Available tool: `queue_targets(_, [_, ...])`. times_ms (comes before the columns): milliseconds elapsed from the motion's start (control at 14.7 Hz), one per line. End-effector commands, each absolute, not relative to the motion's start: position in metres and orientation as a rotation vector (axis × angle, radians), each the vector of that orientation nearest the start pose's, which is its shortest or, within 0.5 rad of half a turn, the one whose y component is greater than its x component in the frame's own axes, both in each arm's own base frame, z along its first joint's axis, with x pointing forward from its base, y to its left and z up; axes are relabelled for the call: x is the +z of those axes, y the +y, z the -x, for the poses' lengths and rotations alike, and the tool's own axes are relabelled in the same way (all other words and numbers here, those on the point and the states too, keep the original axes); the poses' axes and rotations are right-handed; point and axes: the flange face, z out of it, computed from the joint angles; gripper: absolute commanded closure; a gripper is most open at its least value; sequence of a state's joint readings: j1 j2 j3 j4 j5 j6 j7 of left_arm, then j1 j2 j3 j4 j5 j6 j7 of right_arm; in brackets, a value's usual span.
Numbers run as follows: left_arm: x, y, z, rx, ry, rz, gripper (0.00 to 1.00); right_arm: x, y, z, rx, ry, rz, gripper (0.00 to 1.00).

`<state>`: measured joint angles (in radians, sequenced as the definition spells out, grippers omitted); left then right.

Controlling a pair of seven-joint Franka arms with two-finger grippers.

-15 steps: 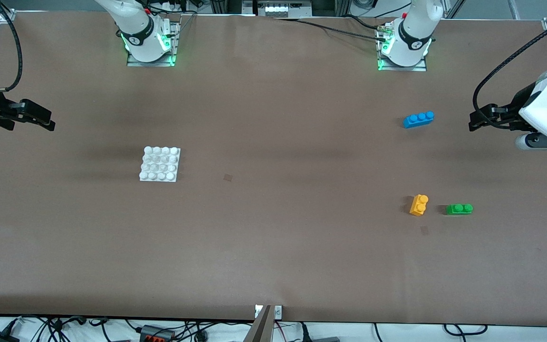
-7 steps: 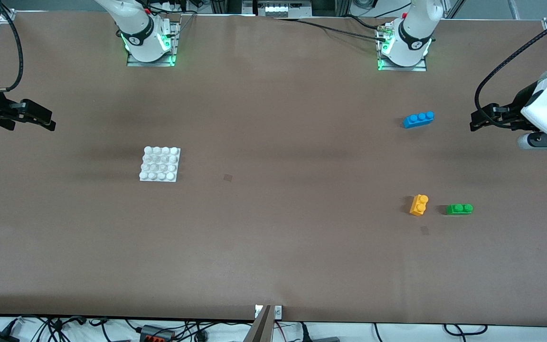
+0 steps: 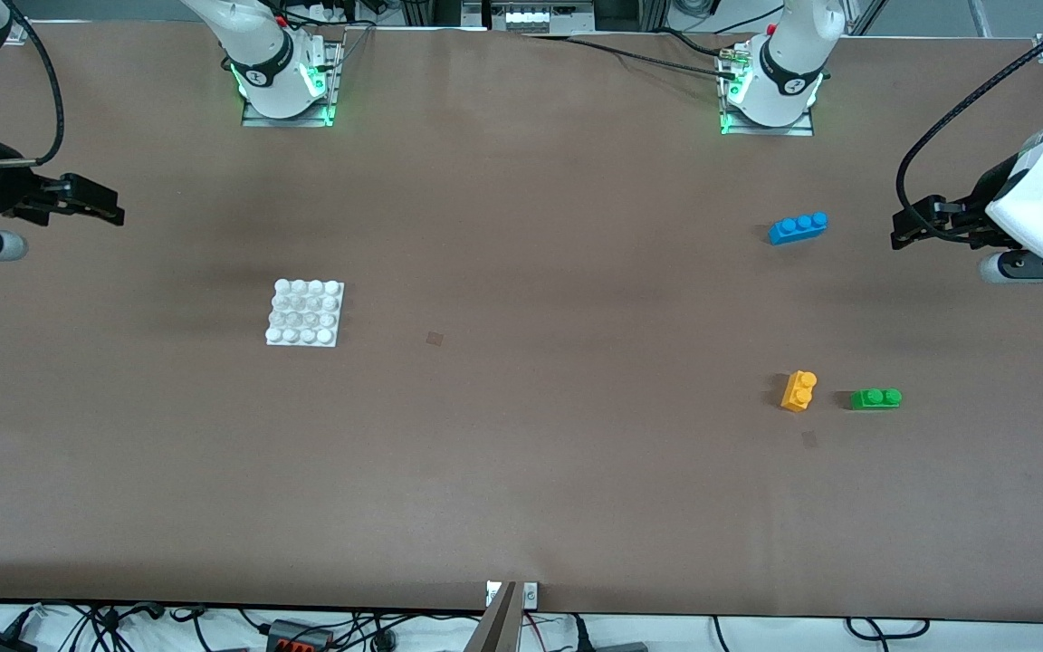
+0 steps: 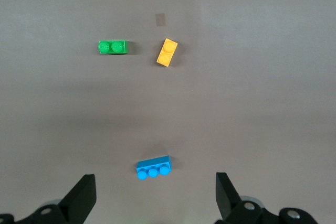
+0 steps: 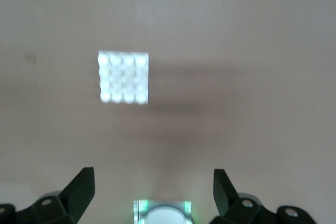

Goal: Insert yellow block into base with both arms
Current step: 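Move the right gripper down onto the white base plate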

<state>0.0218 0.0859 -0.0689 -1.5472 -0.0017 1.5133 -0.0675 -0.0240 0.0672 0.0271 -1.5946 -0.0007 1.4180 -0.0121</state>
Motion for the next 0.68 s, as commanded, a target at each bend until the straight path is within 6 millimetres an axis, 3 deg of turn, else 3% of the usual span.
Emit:
queue_targets(0, [0.588,-0.020,-0.569,0.180,-0.014,3.134,0.00,0.519,0.009,-0.556,0.596,-0.039,3.090,0.00])
queue_targets(68, [0.588,-0.020,-0.569,0.180,-0.017,3.134,0.00,0.494,0.016,-0.561,0.635,-0.058,3.082,0.00])
queue_targets(341, [0.584,-0.019,-0.570,0.192,-0.017,3.133,0.00,0.421,0.051,-0.586,0.384,0.005,3.127,0.00])
queue_targets(478, [0.586,-0.019,-0.571,0.182,-0.017,3.132,0.00,0.403,0.064,-0.575,0.422,0.094,3.131,0.00])
queue_targets(614, [0.592,-0.017,-0.567,0.180,-0.029,3.133,0.00,0.359,0.064,-0.571,0.427,0.269,2.969,0.00])
